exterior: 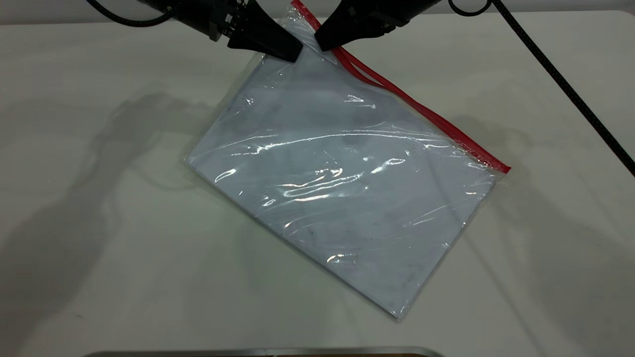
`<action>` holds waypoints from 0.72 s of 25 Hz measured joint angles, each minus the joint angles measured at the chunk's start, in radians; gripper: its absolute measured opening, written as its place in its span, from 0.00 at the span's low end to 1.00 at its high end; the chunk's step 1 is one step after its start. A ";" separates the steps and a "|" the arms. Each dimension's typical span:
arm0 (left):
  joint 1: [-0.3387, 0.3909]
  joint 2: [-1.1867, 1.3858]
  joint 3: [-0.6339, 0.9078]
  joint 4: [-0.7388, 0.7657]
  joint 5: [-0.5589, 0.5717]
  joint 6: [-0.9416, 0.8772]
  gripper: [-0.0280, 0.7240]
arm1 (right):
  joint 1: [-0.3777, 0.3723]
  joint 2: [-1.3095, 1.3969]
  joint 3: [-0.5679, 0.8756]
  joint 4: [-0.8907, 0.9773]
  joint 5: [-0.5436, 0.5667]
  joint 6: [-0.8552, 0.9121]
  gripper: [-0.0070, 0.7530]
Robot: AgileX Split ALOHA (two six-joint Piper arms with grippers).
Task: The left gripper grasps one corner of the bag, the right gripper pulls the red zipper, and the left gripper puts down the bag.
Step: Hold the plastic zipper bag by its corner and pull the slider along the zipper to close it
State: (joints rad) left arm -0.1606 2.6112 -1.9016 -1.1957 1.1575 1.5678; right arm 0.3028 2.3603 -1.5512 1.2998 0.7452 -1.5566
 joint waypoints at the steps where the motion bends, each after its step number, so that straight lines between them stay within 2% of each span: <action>1: 0.000 0.000 0.000 0.001 0.001 0.000 0.11 | 0.000 0.000 0.000 -0.004 0.000 0.000 0.08; 5: 0.000 0.000 0.000 0.003 0.003 -0.005 0.11 | 0.000 0.000 0.000 -0.029 0.000 0.004 0.06; 18: 0.002 0.010 0.001 0.027 0.007 -0.014 0.11 | 0.001 0.033 -0.014 -0.147 0.010 0.105 0.06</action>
State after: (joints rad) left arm -0.1587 2.6210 -1.9006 -1.1688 1.1644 1.5536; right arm 0.3038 2.3930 -1.5652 1.1524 0.7552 -1.4515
